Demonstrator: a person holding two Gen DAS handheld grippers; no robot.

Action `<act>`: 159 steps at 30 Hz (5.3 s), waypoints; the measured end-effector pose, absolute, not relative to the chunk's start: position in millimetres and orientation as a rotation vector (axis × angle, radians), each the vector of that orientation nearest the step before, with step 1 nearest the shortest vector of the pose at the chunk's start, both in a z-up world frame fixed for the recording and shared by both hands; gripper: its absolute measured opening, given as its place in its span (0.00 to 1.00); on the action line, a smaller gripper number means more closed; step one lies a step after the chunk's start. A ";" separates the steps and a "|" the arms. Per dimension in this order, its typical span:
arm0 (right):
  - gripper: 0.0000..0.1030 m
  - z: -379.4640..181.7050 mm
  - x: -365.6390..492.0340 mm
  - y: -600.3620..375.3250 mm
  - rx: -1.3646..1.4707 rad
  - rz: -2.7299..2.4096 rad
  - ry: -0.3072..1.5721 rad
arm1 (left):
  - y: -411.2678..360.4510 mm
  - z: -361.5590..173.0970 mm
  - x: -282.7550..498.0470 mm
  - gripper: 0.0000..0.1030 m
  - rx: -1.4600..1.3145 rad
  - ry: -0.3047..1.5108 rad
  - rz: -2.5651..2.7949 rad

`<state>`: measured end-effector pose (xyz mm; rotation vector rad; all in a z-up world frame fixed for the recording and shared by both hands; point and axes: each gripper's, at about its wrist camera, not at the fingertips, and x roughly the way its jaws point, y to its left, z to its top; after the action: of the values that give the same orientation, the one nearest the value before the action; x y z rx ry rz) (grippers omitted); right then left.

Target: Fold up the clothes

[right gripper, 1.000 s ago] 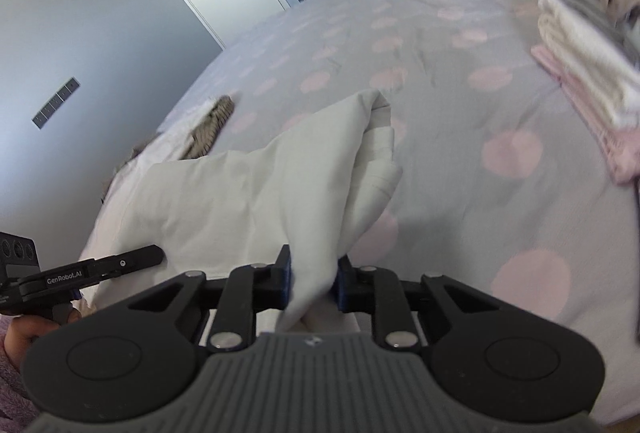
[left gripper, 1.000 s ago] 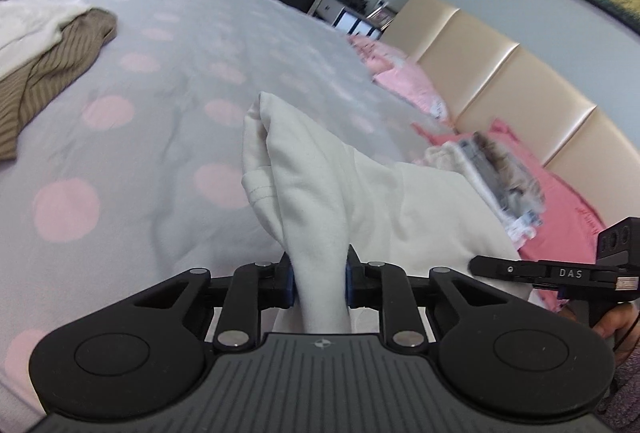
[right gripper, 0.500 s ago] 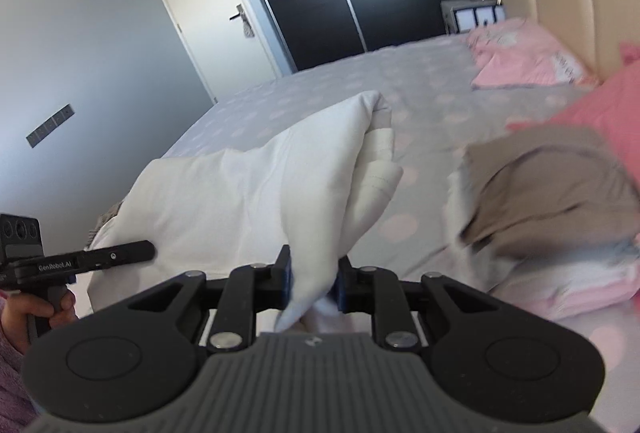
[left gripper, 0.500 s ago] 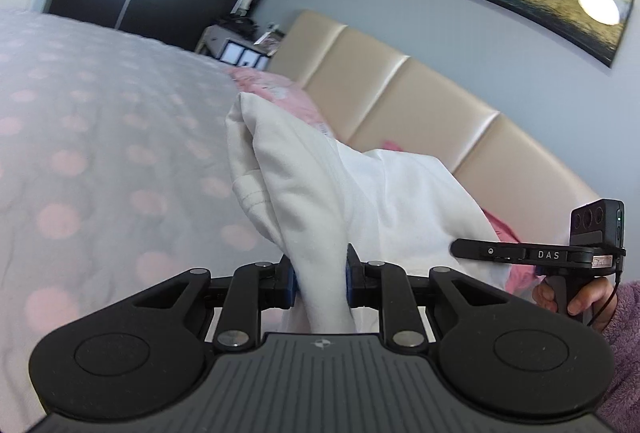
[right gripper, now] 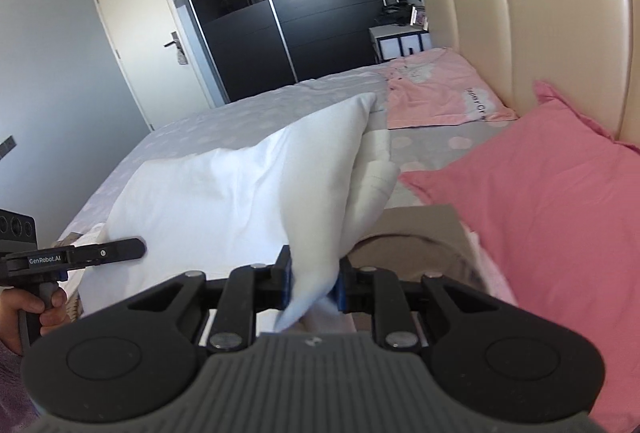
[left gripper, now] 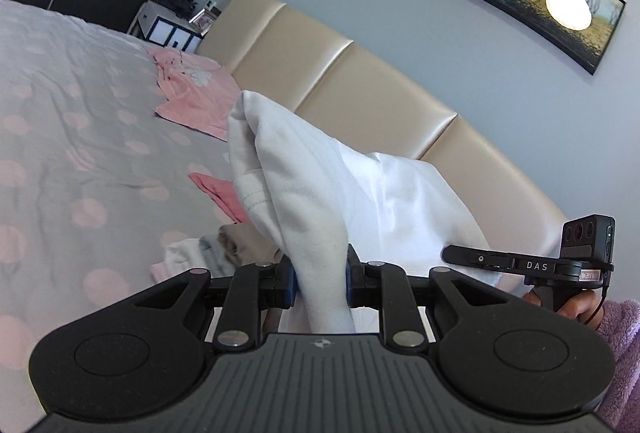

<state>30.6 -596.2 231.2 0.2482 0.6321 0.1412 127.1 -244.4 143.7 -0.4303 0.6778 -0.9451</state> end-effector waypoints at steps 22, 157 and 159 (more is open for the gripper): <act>0.19 120.1 166.4 -715.5 0.376 0.019 0.751 | -345.3 48.1 212.0 0.18 -0.467 0.893 -0.850; 0.94 3.4 -56.0 -167.8 -0.021 -0.033 0.641 | -13.6 -11.1 -25.5 0.71 0.070 0.786 -0.076; 0.94 3.7 -56.5 -168.5 -0.016 -0.037 0.639 | -12.7 -10.4 -24.6 0.71 0.066 0.786 -0.080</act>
<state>-56.5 -168.5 3.7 -0.0159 0.6390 -0.0372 -24.6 -12.7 -10.4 0.0660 0.7856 -0.0795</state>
